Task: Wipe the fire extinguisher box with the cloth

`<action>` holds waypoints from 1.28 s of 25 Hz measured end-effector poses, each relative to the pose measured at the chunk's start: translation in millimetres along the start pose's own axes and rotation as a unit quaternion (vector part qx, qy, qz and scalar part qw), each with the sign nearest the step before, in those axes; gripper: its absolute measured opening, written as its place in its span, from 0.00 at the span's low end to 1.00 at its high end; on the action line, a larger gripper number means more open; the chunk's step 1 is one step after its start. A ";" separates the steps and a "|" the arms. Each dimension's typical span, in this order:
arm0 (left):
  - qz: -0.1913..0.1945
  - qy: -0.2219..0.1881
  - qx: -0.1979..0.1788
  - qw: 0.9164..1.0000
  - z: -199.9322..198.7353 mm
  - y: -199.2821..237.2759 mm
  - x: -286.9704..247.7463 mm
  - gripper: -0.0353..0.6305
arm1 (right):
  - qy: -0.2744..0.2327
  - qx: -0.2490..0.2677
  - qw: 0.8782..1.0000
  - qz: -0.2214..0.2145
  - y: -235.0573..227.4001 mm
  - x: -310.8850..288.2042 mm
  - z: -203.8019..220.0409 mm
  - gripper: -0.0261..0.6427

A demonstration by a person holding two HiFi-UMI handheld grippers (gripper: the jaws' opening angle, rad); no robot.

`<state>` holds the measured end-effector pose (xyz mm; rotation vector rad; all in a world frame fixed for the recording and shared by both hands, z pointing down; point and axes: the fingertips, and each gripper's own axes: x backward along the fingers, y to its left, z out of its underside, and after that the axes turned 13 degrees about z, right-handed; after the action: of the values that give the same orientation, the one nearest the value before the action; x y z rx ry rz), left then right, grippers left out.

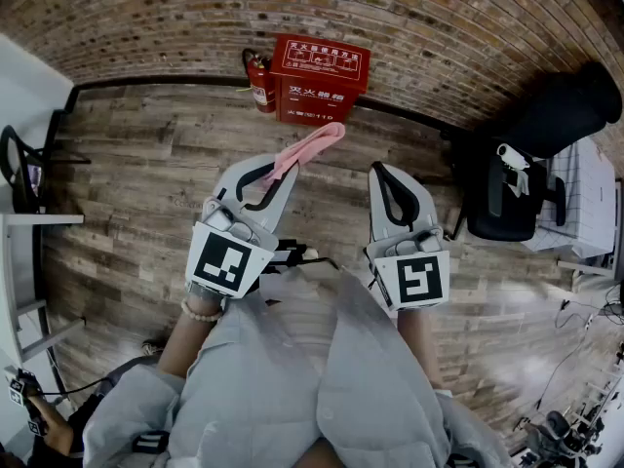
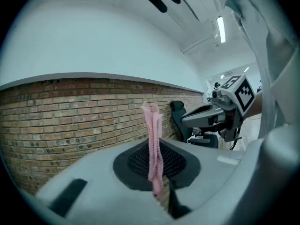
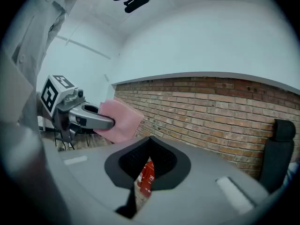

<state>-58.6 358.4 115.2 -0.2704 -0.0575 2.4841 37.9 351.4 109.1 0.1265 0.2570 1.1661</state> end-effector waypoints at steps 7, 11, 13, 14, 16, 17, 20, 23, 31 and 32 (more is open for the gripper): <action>0.001 0.002 -0.002 1.000 0.6 1.2 -1.6 0.07 | 0.006 0.000 1.000 -0.003 -0.4 -0.1 3.9 0.03; 0.003 0.002 -0.001 1.000 0.6 -1.1 -2.6 0.07 | 0.007 -0.002 1.000 -0.002 -1.4 1.7 5.1 0.03; 0.003 0.002 -0.001 1.000 0.1 -2.0 -3.4 0.07 | 0.017 0.000 1.000 -0.003 -2.0 3.1 7.8 0.04; 0.003 0.002 -0.001 1.000 0.1 -2.6 -3.6 0.07 | 0.021 0.001 1.000 -0.004 -2.0 4.0 9.0 0.03; 0.003 0.003 -0.001 1.000 0.0 -4.3 -4.1 0.07 | 0.019 0.002 1.000 -0.005 -2.4 5.3 8.7 0.04; 0.003 0.003 -0.001 1.000 -0.1 -5.3 -4.3 0.07 | 0.017 0.002 1.000 -0.006 -2.6 6.1 8.4 0.03; 0.000 0.003 0.000 1.000 -0.7 -8.2 -5.4 0.07 | 0.002 -0.006 1.000 -0.008 -4.2 8.3 4.9 0.04; -0.005 0.002 0.001 1.000 -2.2 -11.2 -6.4 0.07 | -0.004 -0.019 1.000 -0.011 -8.2 13.4 4.6 0.04; -0.037 -0.005 0.003 0.999 -15.8 -30.0 -5.2 0.07 | -0.018 -0.018 1.000 -0.008 -30.2 30.7 6.2 0.04; -0.042 -0.004 0.005 0.999 -14.7 -32.8 -4.2 0.07 | -0.018 -0.019 1.000 -0.011 -30.5 33.0 6.6 0.04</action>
<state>-32.9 381.8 105.1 -0.2488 -0.0579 2.4024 78.9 370.0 104.0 0.1115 0.2047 1.1458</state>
